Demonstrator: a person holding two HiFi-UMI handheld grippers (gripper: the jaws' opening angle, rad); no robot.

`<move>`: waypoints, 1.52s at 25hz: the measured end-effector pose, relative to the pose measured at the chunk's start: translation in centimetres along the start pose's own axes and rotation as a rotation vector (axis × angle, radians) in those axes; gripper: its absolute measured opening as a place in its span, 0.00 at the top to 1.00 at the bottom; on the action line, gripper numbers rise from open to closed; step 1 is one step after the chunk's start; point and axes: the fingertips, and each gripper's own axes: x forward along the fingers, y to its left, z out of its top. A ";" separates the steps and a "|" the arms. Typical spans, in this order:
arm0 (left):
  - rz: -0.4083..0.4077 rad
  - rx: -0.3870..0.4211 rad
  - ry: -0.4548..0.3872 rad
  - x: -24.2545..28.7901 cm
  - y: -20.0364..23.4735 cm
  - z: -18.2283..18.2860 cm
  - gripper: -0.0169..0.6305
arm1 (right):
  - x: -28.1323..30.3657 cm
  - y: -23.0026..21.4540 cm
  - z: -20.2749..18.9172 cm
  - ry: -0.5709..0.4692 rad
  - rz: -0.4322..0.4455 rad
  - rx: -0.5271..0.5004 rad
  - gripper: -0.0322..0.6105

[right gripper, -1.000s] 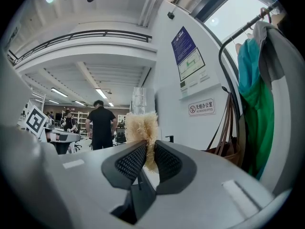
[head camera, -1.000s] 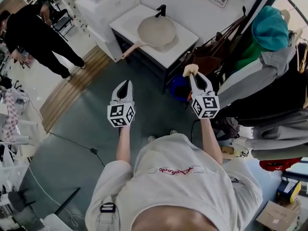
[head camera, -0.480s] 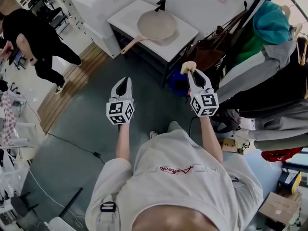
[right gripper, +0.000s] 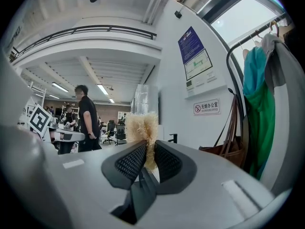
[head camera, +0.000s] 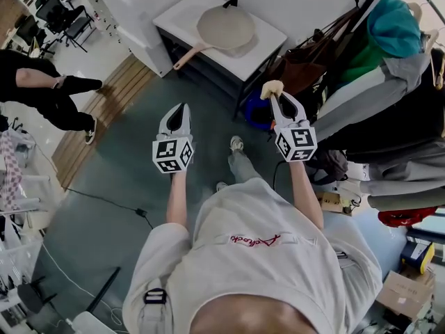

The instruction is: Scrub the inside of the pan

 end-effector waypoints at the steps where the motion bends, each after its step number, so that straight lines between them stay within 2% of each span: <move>1: 0.001 0.000 -0.003 0.1 0.1 0.0 0.97 | 0.2 0.0 0.0 -0.002 0.003 -0.001 0.85; 9: -0.005 0.016 -0.013 1.3 0.7 1.0 0.97 | 1.8 0.1 0.4 -0.019 0.010 -0.001 0.85; 20: 0.028 0.009 0.002 4.0 3.7 0.5 0.97 | 7.0 -0.2 -0.4 -0.010 0.037 0.019 0.85; 32: 0.040 -0.009 0.029 10.4 7.1 0.4 0.97 | 14.8 -2.2 -1.1 0.017 0.065 0.026 0.85; 38: 0.030 -0.008 0.039 15.3 7.8 1.4 0.97 | 18.9 -4.1 -0.6 0.016 0.087 0.042 0.85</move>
